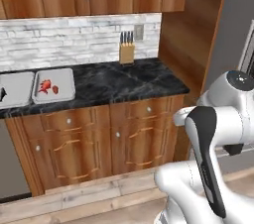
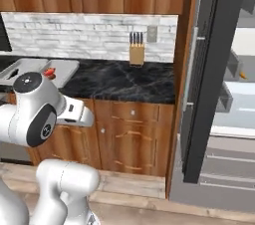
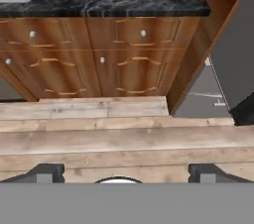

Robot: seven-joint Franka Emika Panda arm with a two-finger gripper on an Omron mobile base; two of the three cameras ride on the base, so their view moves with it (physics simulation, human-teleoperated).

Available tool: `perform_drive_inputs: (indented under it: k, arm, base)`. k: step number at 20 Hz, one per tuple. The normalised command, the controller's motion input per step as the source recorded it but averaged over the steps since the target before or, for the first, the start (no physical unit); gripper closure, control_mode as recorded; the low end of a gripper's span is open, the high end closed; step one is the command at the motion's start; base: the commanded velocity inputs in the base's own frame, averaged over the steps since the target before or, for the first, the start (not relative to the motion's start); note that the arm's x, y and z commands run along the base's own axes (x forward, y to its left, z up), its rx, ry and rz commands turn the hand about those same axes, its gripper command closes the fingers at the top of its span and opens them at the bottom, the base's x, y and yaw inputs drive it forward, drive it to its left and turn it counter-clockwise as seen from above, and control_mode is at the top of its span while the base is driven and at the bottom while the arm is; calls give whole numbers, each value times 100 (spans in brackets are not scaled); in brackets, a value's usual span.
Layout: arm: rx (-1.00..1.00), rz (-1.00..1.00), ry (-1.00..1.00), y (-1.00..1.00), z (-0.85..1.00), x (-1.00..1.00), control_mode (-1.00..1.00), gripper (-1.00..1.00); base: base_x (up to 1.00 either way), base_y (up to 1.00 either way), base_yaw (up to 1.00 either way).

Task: Place one carrot and one fish in each tupperware on the nearby counter, to pack two identical lunches.

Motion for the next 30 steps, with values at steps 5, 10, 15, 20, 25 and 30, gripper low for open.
perform_drive_inputs:
  k: [5, 10, 15, 20, 25, 30]
  arm:
    - [0, 0, 0, 0, 0, 0, 100, -100]
    - [0, 0, 0, 0, 0, 0, 100, -100]
    - [0, 0, 0, 0, 0, 0, 100, -100]
    - [0, 0, 0, 0, 0, 0, 100, -100]
    - [0, 0, 0, 0, 0, 0, 100, -100]
    - [0, 0, 0, 0, 0, 0, 100, -100]
  base:
    - [-38, -99, -7]
    - [-3, -100, -5]
    - [0, -100, -1]
    - [0, -100, 0]
    - [13, -82, 1]
    - [54, -22, 9]
